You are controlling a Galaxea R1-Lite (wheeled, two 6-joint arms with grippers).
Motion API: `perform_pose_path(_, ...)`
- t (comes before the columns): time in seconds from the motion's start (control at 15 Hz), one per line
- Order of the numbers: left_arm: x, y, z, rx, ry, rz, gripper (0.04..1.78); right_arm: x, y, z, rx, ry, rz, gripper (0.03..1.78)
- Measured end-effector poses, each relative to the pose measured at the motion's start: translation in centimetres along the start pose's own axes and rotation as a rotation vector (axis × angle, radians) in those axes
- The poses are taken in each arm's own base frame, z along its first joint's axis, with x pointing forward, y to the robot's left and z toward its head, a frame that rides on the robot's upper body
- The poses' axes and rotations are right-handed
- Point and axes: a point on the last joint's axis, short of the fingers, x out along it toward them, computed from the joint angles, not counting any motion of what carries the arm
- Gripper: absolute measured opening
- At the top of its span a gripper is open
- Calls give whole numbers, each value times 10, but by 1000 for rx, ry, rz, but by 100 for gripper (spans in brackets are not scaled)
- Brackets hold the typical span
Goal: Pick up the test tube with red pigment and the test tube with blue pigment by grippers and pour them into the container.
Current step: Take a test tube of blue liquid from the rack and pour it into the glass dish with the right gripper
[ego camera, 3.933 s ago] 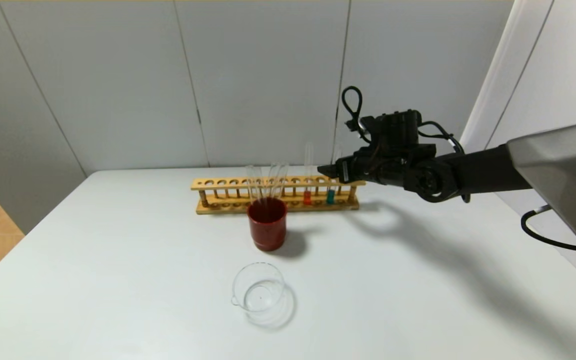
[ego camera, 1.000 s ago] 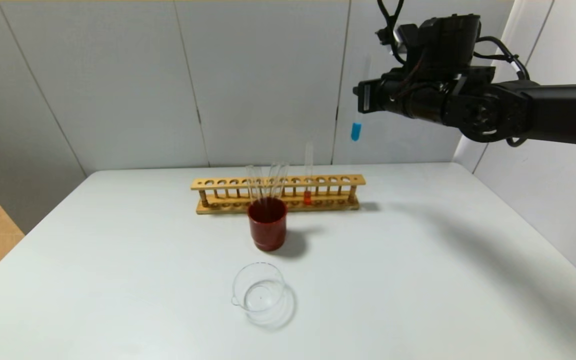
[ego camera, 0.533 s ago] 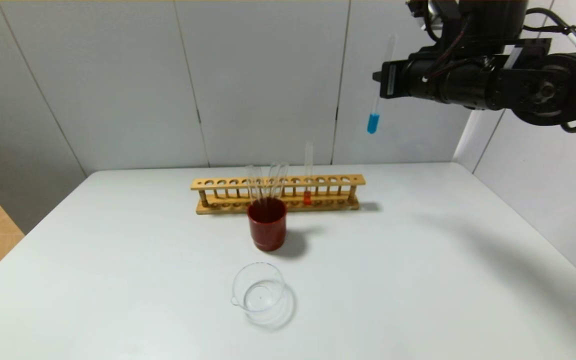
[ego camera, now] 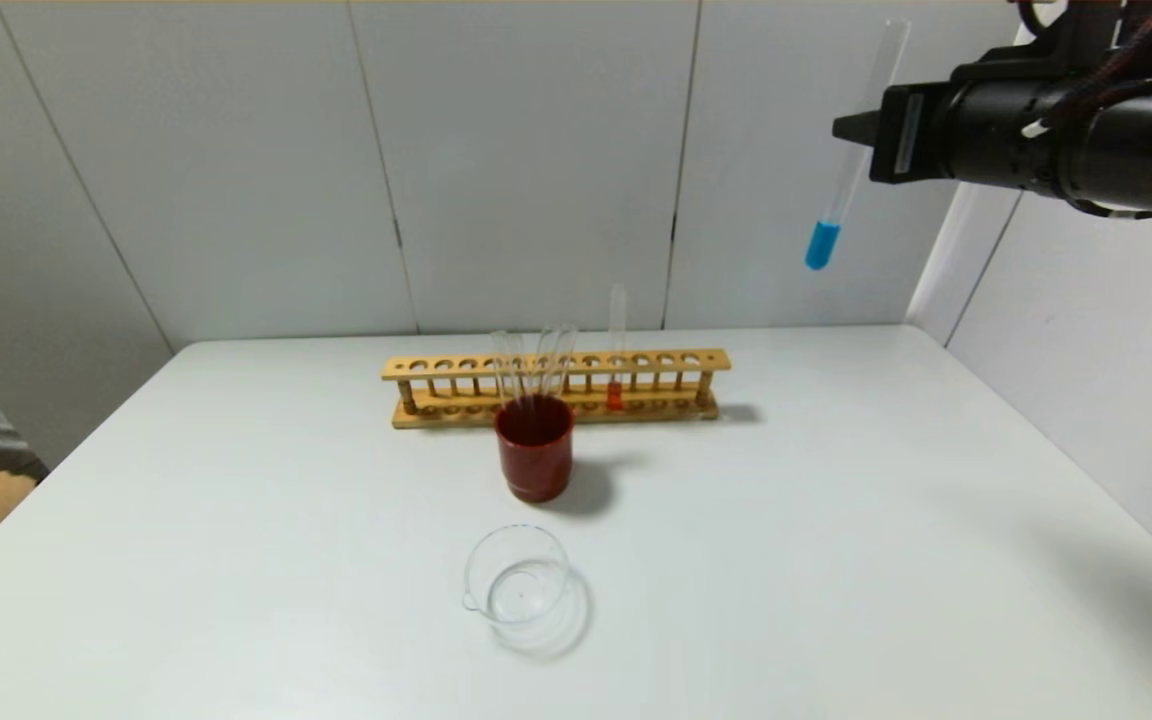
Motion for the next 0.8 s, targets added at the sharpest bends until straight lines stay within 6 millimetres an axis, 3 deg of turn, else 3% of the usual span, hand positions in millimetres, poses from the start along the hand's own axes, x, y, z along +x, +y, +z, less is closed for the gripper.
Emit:
perform_pose_path(0.33,0,0,0,0,-1,0,171,-55,5,-4,-36,-4,37,27)
perform_pose_path(0.8,0,0,0,0,0,0,171,-87,25,-36,-73,66,141,27)
